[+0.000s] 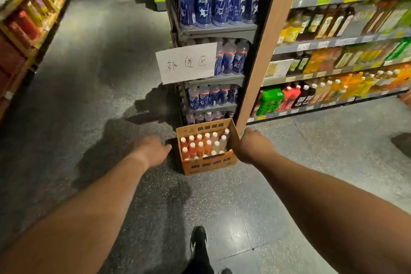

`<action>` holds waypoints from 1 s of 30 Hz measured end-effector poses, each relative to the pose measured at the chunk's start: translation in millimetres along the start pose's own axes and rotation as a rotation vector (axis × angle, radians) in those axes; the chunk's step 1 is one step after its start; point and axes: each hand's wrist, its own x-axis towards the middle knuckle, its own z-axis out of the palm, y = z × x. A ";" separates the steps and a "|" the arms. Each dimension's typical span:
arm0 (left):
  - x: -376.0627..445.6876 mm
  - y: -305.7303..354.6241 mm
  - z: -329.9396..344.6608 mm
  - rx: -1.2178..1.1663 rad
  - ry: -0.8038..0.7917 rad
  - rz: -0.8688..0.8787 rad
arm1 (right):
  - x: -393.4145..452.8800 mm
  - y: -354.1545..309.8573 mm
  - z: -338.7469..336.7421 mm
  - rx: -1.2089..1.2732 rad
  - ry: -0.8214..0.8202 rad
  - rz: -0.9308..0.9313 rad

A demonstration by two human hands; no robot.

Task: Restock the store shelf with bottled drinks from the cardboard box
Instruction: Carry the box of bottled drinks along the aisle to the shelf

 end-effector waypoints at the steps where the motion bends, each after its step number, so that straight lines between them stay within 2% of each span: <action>1: 17.5 5.1 1.4 0.005 0.005 -0.012 | 17.3 -1.5 1.4 0.016 0.004 -0.013; 5: 100.3 22.7 13.2 -0.015 0.005 -0.107 | 101.6 -2.1 22.4 0.019 -0.030 -0.009; 9: 179.7 38.1 43.1 -0.097 0.008 -0.145 | 171.7 6.0 29.5 -0.095 -0.042 0.015; 14: 258.4 53.2 87.0 -0.067 -0.052 -0.228 | 271.1 13.0 70.2 -0.112 -0.148 0.043; 20: 363.3 54.6 163.6 -0.149 -0.074 -0.320 | 386.1 32.9 166.1 -0.134 -0.176 0.070; 25: 443.7 49.1 256.2 -0.204 -0.019 -0.412 | 464.7 64.7 250.6 -0.232 -0.191 0.026; 30: 515.2 37.7 357.1 -0.299 -0.069 -0.519 | 547.6 104.7 356.1 -0.296 -0.200 -0.002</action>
